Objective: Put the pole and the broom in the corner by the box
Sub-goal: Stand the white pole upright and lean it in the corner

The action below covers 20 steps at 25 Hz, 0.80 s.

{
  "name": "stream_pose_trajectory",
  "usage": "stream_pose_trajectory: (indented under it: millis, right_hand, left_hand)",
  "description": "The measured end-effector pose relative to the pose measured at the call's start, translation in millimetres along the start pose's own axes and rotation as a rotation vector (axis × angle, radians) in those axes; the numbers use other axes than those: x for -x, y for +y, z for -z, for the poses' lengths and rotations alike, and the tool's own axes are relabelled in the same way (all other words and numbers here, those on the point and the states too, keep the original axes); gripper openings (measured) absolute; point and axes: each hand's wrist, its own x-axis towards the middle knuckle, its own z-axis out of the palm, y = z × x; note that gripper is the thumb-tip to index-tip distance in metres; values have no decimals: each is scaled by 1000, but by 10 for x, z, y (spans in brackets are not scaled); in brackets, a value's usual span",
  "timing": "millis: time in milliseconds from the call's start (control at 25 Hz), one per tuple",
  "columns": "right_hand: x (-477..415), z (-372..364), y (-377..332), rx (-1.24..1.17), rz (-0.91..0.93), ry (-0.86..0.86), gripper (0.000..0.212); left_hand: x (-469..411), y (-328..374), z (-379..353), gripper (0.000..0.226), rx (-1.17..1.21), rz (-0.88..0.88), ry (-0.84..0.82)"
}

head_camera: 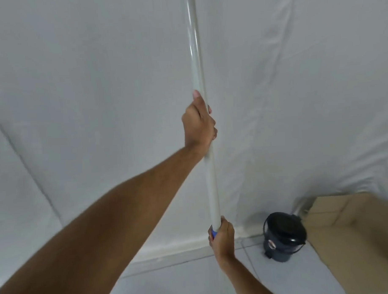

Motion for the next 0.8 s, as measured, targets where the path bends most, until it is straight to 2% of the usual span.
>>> stream_pose_trajectory:
  millis: [160, 280, 440, 800]
  right_hand:
    - [111, 777, -341, -162, 20, 23, 18]
    - [168, 1304, -455, -235, 33, 71, 23]
    - [89, 1878, -524, -308, 77, 86, 35]
    - [-794, 3013, -690, -370, 127, 156, 40]
  left_hand:
    - [535, 312, -1067, 54, -16, -81, -267]
    - [929, 363, -1663, 51, -31, -140, -392]
    - [1269, 357, -2255, 50, -66, -183, -472]
    - [1179, -58, -3530, 51, -6, -267, -554]
